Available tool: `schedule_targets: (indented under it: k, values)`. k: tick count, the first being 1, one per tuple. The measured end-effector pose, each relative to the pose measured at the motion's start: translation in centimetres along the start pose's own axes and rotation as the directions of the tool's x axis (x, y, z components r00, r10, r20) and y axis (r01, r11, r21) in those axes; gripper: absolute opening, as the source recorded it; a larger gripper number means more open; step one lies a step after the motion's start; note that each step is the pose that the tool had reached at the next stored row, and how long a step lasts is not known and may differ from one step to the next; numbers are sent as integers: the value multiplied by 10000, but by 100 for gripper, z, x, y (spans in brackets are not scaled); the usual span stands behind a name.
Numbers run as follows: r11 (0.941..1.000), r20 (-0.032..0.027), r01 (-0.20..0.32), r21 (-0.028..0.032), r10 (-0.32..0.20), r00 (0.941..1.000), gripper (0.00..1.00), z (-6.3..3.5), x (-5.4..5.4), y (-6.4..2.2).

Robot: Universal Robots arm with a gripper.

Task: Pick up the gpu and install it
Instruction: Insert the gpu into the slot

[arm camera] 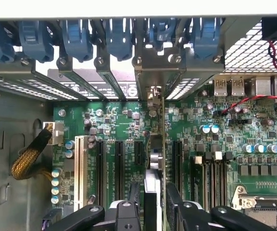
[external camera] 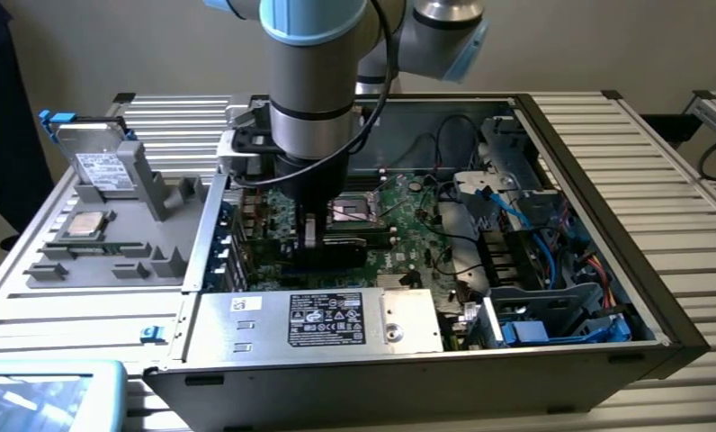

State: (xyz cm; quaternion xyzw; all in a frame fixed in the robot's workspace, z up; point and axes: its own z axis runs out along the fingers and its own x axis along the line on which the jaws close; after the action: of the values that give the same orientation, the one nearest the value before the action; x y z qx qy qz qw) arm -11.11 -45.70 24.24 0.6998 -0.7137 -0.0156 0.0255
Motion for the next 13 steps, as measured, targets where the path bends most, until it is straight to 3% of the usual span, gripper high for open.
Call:
schedule_targets:
  k: [8,13]
  values:
    - [10000,-4,0,3,0,10000,36,-347,5,22]
    - [10000,-25,-2,5,2,10000,36,-512,7,36]
